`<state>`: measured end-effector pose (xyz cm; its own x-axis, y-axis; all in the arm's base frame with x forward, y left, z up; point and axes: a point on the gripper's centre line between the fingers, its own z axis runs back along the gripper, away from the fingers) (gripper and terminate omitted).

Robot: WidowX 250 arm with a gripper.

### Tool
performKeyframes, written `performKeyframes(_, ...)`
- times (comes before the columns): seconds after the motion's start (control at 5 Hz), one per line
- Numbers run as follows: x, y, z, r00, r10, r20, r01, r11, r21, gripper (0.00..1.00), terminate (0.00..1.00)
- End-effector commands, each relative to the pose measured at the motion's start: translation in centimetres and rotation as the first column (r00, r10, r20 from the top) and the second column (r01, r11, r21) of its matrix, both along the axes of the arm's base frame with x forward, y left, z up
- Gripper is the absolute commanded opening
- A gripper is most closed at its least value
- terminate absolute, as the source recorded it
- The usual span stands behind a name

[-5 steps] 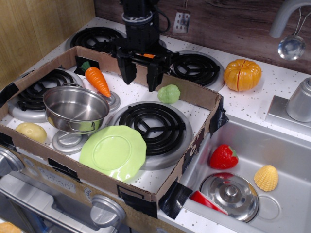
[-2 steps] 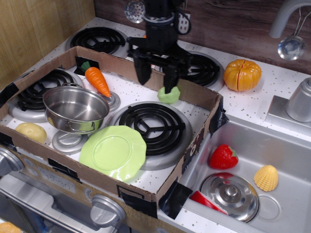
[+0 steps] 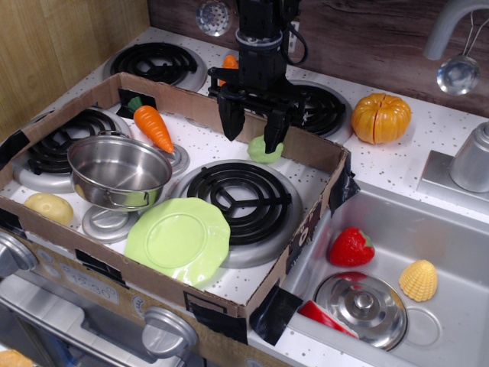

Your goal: Put broccoli in pot

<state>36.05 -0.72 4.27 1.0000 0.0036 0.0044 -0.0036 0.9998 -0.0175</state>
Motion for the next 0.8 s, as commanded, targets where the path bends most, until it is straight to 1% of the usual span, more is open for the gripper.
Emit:
performKeyframes(0.0,1.8,0.9,-0.3,0.999,0.029,0.03,-0.03,0.999,0.015,1.0,0.0)
performKeyframes(0.2,2.0,0.8,-1.5,0.999,0.024,0.041,-0.024,1.0,-0.008,1.0,0.0)
performKeyframes(0.4,2.9,0.5,-2.3,0.998,0.011,0.054,-0.009,1.0,-0.026,1.0,0.0)
performKeyframes(0.6,3.0,0.4,-1.7,0.997,0.011,0.077,-0.011,1.0,0.0,0.0,0.0)
